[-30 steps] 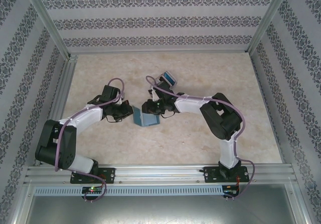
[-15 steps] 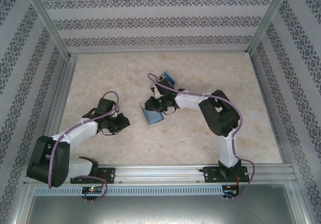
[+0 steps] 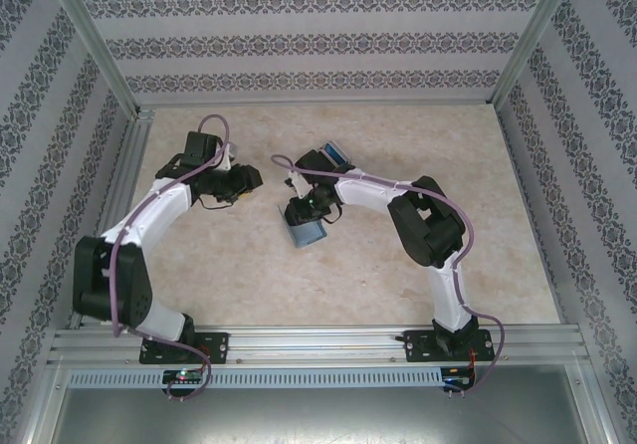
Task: Put the credit cards into the card holder
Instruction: Rotate the card holder at the center of the table.
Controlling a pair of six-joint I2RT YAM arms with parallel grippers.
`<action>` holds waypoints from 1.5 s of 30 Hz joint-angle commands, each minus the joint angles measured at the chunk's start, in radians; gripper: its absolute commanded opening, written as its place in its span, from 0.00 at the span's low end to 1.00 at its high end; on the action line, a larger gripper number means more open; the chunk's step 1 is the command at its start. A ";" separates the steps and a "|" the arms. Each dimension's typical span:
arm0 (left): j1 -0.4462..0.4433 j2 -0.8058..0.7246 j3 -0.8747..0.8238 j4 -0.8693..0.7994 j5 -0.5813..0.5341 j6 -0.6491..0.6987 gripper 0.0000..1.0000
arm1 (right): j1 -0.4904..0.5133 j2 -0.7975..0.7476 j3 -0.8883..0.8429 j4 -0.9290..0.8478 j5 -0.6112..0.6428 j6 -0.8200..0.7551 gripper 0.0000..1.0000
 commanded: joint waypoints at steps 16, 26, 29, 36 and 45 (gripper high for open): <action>-0.025 0.305 -0.052 0.174 0.405 -0.020 0.47 | -0.014 -0.070 -0.071 0.099 -0.039 -0.019 0.23; -0.070 0.302 -0.202 0.224 0.436 -0.036 0.44 | -0.059 -0.118 -0.081 0.113 -0.027 0.018 0.24; -0.073 0.273 -0.255 0.255 0.424 -0.069 0.44 | -0.083 -0.168 -0.103 0.109 -0.019 0.043 0.24; -0.195 0.181 -0.307 0.300 0.309 -0.155 0.45 | -0.083 -0.347 -0.247 0.095 -0.001 0.091 0.24; -0.332 0.200 -0.337 0.455 0.193 -0.322 0.46 | -0.063 -0.536 -0.427 0.009 0.026 0.259 0.26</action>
